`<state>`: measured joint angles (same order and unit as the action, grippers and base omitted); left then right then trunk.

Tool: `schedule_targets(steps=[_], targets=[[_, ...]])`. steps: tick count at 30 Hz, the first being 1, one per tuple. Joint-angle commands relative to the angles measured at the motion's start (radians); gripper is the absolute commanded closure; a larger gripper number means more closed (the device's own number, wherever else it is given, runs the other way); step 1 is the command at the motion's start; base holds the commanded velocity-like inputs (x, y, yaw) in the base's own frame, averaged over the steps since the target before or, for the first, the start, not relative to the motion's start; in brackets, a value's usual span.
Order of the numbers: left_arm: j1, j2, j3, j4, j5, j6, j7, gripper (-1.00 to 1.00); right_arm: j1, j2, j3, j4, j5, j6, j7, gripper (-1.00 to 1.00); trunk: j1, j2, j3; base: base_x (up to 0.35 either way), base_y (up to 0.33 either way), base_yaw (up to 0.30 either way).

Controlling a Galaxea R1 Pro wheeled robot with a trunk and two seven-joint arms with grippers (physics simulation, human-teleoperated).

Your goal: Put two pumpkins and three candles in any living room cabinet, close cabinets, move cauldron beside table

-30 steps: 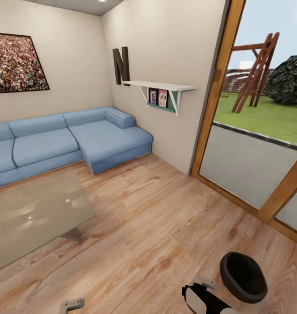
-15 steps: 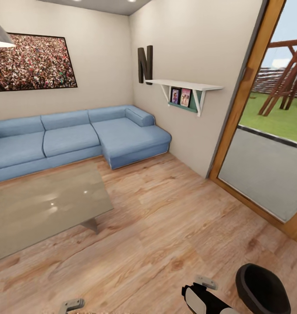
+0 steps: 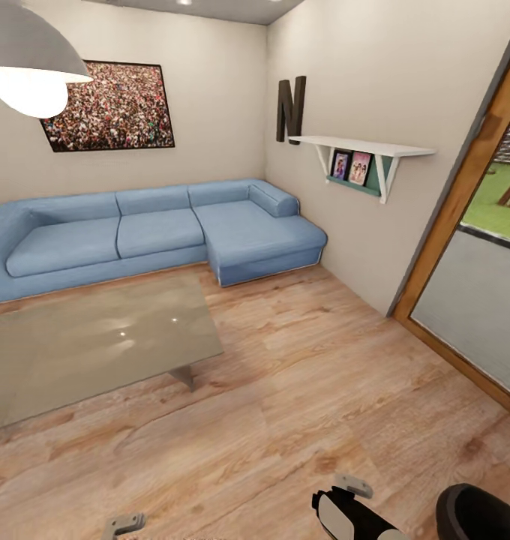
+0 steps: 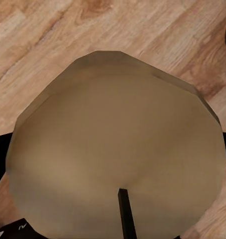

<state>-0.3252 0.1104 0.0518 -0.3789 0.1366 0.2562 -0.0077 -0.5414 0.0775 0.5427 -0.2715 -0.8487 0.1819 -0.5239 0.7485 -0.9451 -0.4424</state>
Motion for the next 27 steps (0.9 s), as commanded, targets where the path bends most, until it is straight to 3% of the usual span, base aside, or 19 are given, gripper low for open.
schedule_targets(steps=[1, 8, 27], targets=[[0.0, 0.0, 0.0, 0.0, 0.0, -0.001, 0.0, -1.0, 0.0, 0.0, 0.0, 0.0, -0.003, -0.002, 0.001, 1.0, 0.0, 0.0, 0.0, 0.0, 0.0, 0.289], [0.0, 0.0, 0.001, 0.029, 0.002, -0.087, 0.0, -1.0, 0.0, 0.001, 0.0, 0.0, -0.003, -0.002, 0.0, 1.0, 0.0, 0.0, 0.0, 0.0, 0.0, 0.289], [0.0, 0.0, 0.002, 0.04, 0.001, -0.095, -0.002, -1.0, 0.0, 0.0, 0.0, 0.0, -0.003, -0.002, 0.0, 1.0, 0.0, 0.0, 0.0, 0.0, 0.0, 0.289]])
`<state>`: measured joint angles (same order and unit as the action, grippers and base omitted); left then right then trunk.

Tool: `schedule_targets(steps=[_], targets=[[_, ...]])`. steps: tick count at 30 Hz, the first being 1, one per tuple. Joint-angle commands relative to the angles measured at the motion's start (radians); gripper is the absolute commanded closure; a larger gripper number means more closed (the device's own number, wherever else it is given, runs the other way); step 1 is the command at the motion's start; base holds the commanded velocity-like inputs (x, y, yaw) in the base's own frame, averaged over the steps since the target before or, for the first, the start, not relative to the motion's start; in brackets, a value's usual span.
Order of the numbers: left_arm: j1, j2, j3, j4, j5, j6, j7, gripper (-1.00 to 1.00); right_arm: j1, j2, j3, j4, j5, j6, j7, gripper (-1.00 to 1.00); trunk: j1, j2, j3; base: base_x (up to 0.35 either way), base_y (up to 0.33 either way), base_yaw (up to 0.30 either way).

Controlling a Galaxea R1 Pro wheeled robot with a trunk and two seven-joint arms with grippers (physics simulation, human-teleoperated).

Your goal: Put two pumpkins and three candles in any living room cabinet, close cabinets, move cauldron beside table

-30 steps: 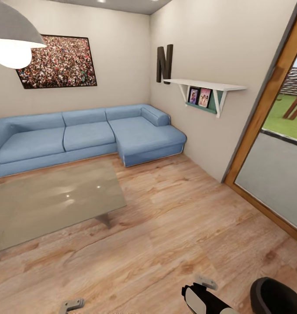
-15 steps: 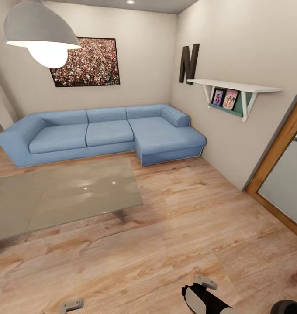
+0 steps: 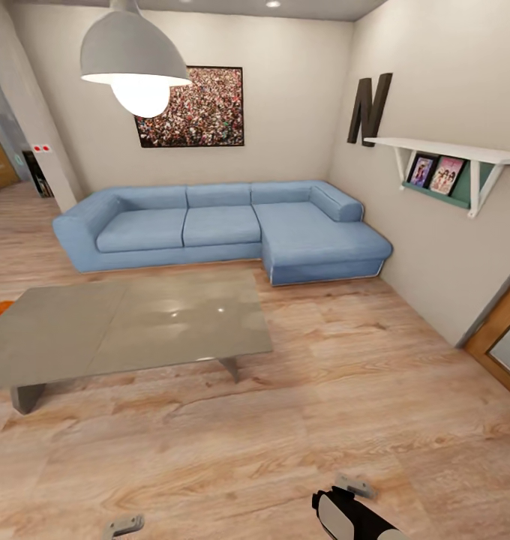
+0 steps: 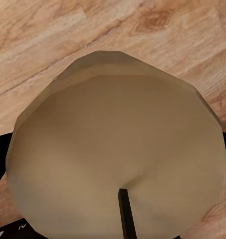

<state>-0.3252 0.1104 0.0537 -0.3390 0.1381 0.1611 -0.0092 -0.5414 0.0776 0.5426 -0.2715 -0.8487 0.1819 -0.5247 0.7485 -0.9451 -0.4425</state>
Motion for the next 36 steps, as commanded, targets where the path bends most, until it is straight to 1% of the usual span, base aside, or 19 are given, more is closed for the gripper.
schedule_targets(steps=[1, 36], targets=[[0.0, 0.0, 0.0, 0.0, 0.0, 0.0, 0.0, -1.0, 0.0, 0.0, 0.0, 0.0, -0.003, -0.002, 0.001, 1.0, 0.0, 0.0, 0.0, 0.0, 0.0, 0.288], [0.0, 0.0, 0.0, 0.0, 0.0, -0.002, 0.0, -1.0, 0.0, 0.001, 0.001, 0.0, -0.003, -0.002, 0.002, 1.0, 0.0, 0.0, 0.0, 0.0, 0.0, 0.289]])
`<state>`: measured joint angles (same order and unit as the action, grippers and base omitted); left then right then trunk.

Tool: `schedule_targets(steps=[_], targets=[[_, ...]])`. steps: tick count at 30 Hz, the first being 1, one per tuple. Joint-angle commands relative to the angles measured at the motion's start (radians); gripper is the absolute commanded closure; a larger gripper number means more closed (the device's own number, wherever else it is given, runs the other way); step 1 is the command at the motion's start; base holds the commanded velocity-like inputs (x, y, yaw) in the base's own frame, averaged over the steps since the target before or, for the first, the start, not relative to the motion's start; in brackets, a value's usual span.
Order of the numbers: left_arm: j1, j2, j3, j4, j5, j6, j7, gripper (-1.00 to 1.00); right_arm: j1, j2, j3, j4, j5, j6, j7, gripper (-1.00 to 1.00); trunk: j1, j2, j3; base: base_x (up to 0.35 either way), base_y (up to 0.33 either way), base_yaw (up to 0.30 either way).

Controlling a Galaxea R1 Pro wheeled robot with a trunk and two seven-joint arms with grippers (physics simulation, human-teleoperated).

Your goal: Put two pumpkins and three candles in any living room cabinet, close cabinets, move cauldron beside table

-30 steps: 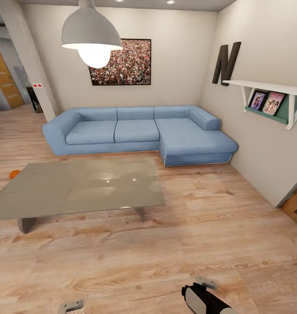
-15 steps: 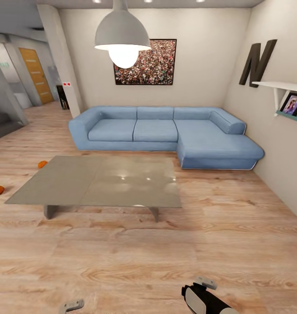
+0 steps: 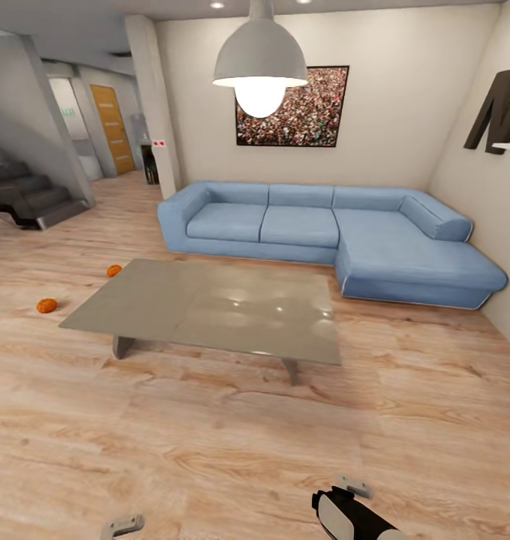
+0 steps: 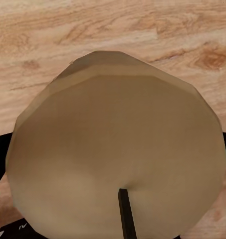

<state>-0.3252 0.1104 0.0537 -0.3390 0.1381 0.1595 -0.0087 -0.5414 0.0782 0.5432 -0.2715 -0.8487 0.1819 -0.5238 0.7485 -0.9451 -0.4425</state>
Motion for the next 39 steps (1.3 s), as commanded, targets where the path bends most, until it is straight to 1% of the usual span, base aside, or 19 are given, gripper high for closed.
schedule_targets(steps=[1, 39], targets=[[0.0, 0.0, 0.0, 0.0, 0.0, 0.0, 0.0, -1.0, 0.0, 0.0, 0.001, 0.0, -0.003, -0.002, 0.001, 1.0, 0.0, 0.0, 0.0, 0.0, 0.0, 0.289], [0.0, 0.0, 0.0, 0.0, 0.0, 0.0, 0.001, -1.0, 0.0, 0.011, 0.0, 0.0, -0.003, -0.002, 0.001, 1.0, 0.0, 0.0, 0.0, 0.0, 0.0, 0.289]])
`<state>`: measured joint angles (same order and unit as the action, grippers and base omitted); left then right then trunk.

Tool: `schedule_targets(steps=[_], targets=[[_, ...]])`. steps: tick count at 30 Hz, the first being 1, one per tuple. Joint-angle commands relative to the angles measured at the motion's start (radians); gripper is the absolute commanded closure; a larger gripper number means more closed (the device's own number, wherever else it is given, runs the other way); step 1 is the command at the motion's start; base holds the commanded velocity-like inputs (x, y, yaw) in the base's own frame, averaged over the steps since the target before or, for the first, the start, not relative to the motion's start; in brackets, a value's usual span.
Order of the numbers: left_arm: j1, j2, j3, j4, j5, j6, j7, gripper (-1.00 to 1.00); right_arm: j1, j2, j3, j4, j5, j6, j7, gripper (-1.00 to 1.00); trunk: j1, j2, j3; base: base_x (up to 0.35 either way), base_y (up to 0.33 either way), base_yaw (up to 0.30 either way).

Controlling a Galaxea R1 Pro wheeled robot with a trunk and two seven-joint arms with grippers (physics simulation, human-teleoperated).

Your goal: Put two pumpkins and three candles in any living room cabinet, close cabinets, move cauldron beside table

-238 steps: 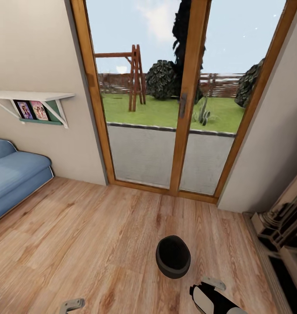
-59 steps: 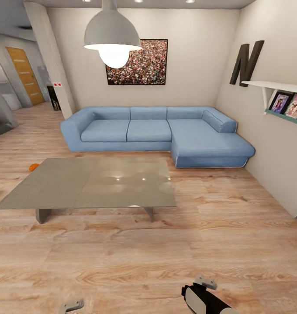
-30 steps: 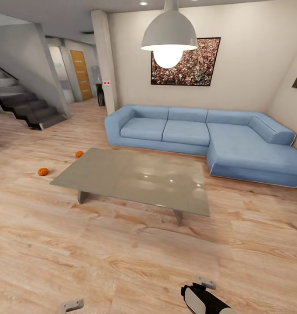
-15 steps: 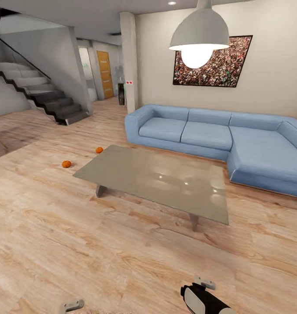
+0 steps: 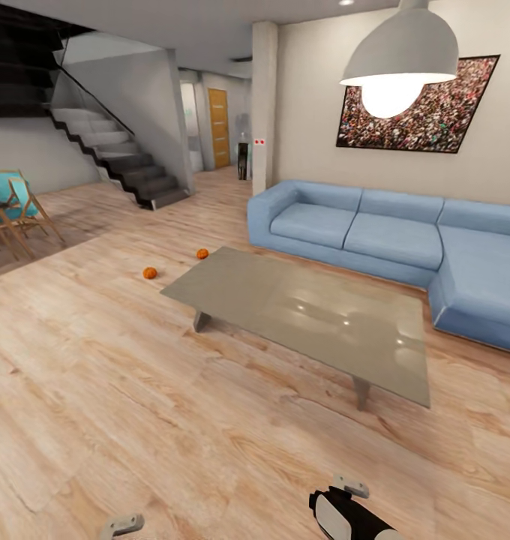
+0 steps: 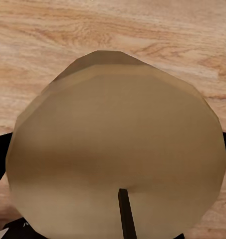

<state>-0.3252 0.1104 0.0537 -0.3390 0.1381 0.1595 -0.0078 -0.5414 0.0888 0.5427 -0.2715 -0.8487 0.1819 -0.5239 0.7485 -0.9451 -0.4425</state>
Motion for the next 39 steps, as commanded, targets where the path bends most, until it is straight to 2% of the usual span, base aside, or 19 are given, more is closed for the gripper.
schedule_targets(steps=[1, 39], targets=[[0.0, 0.0, 0.0, 0.0, 0.0, 0.0, 0.0, -1.0, 0.0, 0.0, 0.0, 0.0, -0.003, -0.002, 0.001, 1.0, 0.0, 0.0, 0.0, 0.0, 0.0, 0.289], [0.0, 0.0, 0.0, 0.0, 0.0, 0.0, 0.0, -1.0, 0.0, 0.002, 0.001, 0.0, -0.003, -0.002, 0.001, 1.0, 0.0, 0.0, 0.0, 0.0, 0.0, 0.289]])
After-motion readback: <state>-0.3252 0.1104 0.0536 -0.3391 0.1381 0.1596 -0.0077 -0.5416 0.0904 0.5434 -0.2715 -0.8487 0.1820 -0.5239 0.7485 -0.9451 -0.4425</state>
